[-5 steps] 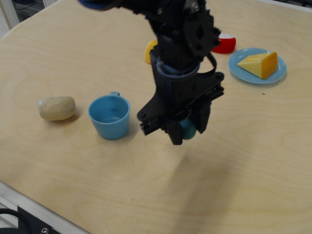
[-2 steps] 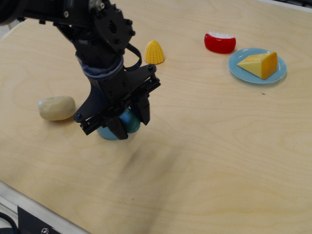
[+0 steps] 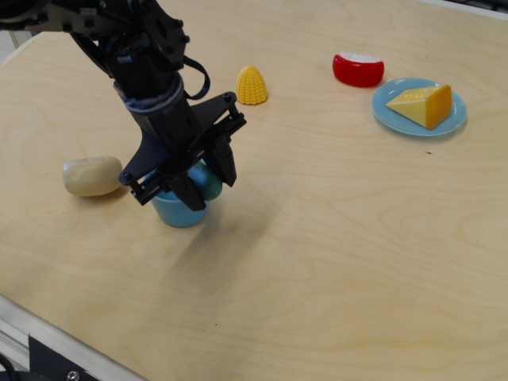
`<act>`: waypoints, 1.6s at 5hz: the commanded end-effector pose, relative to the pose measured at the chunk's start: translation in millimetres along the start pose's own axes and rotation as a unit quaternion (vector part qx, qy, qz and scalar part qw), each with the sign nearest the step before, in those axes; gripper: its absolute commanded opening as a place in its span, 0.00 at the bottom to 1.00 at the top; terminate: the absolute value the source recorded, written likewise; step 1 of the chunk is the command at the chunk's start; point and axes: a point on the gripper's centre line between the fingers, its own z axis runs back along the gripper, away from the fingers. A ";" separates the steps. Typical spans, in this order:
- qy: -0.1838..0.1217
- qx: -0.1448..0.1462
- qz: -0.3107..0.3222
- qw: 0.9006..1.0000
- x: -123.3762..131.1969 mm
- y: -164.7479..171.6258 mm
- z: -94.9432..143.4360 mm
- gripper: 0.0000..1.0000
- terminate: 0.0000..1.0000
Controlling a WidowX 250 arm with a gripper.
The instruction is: Put cucumber in cup
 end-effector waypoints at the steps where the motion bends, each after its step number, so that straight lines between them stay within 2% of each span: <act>1: 0.024 -0.028 0.019 0.999 5.7 1.3 10.2 1.00 0.00; 2: 0.037 -0.019 0.030 0.999 1.3 1.4 13.4 1.00 0.00; 3: 0.037 -0.019 0.024 0.999 -0.9 -1.5 19.9 1.00 0.00; 4: 0.023 -0.001 -0.002 1.000 1.7 -7.0 34.8 1.00 0.00; 5: -0.025 0.055 -0.054 0.997 5.6 -17.1 63.3 1.00 0.00; 7: -0.025 0.055 -0.054 0.997 5.6 -17.1 63.3 1.00 0.00; 8: -0.025 0.055 -0.054 0.997 5.6 -17.1 63.3 1.00 1.00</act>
